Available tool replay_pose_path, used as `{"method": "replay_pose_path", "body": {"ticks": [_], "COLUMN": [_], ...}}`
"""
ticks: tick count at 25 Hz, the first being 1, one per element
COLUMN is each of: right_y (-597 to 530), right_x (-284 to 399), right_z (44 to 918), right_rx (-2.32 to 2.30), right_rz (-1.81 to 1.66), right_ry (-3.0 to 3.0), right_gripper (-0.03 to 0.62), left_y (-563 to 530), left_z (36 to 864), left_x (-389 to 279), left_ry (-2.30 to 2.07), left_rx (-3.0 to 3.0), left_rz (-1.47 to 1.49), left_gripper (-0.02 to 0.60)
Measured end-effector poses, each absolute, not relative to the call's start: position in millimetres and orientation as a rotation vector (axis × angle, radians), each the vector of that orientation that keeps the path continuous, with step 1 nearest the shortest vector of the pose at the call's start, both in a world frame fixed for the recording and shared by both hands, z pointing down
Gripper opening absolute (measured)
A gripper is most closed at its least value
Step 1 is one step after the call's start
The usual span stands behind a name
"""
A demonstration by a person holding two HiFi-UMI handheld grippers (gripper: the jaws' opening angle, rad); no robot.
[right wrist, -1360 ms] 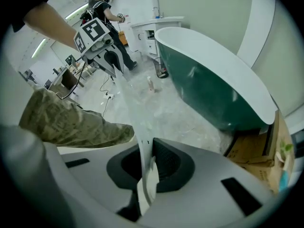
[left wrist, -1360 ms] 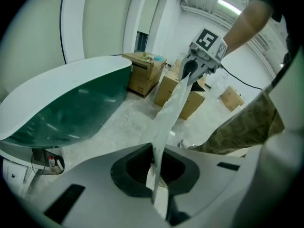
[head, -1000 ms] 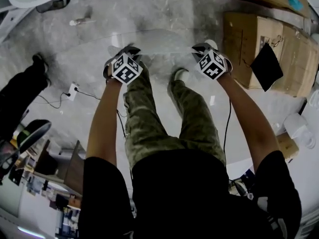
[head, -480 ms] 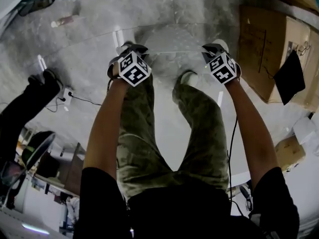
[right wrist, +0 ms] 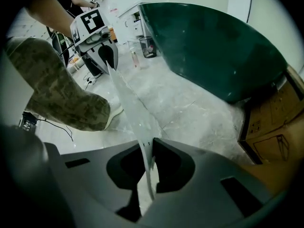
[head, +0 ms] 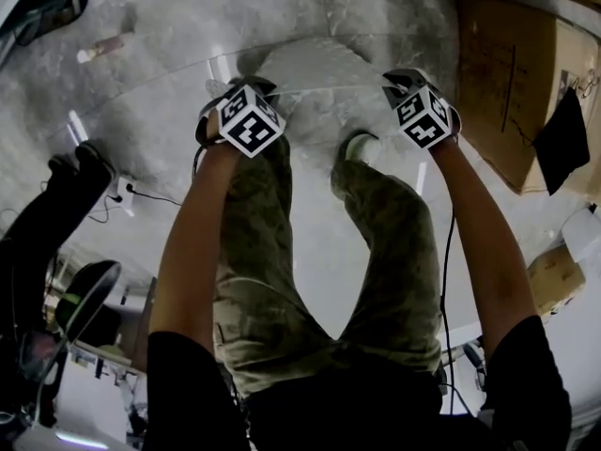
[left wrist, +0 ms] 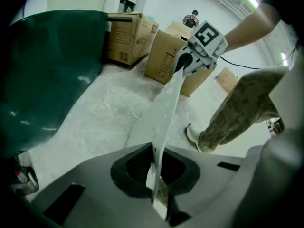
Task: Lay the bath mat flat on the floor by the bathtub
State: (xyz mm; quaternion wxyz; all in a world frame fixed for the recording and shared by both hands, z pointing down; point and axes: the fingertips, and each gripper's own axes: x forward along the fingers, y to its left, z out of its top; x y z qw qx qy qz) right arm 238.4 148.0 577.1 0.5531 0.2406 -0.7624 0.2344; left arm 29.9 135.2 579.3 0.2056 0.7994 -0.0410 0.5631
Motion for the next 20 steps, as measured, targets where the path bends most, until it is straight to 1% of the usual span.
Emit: {"method": "replay_pose_path", "body": {"ticks": [5, 9, 15, 20], "right_y": [122, 90, 39, 4], "right_x": [245, 243, 226, 211], "right_z": [584, 591, 619, 658], "right_rx": [0.608, 0.602, 0.582, 0.567], "right_rz": [0.504, 0.414, 0.241, 0.162], "right_ry": [-1.797, -1.792, -1.782, -1.791], "right_gripper": [0.028, 0.029, 0.029, 0.029], "left_y": [138, 94, 37, 8], "left_z": [592, 600, 634, 675], "left_x": [37, 35, 18, 1], "left_ry": [0.181, 0.013, -0.052, 0.184], "left_rx": [2.378, 2.36, 2.392, 2.511], "left_rz": [1.766, 1.678, 1.734, 2.045], "left_gripper": [0.028, 0.028, 0.028, 0.028]}}
